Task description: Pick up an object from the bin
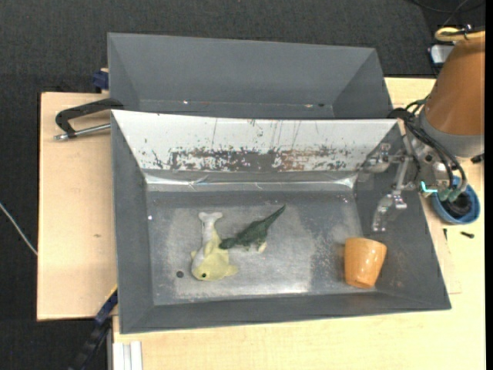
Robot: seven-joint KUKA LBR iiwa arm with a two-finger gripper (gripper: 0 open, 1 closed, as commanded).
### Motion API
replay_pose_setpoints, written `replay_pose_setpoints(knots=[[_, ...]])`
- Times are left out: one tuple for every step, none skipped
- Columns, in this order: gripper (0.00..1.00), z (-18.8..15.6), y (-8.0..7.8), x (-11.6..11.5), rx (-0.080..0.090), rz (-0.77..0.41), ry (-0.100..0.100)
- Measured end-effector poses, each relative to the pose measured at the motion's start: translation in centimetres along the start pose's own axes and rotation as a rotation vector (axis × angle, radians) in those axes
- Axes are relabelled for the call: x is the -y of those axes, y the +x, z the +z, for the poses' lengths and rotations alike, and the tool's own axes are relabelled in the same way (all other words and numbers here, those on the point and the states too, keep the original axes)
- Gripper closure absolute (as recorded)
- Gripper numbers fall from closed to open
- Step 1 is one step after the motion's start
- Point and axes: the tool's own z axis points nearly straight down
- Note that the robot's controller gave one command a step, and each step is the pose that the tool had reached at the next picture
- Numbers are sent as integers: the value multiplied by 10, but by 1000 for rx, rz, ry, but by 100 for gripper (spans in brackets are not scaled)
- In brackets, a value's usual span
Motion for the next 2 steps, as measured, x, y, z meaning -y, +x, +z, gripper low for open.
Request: replay_pose_setpoints(knots=[[0, 87, -40, -107, 2, -110, -3], [0, 157, -38, -167, 11, -162, 3]])
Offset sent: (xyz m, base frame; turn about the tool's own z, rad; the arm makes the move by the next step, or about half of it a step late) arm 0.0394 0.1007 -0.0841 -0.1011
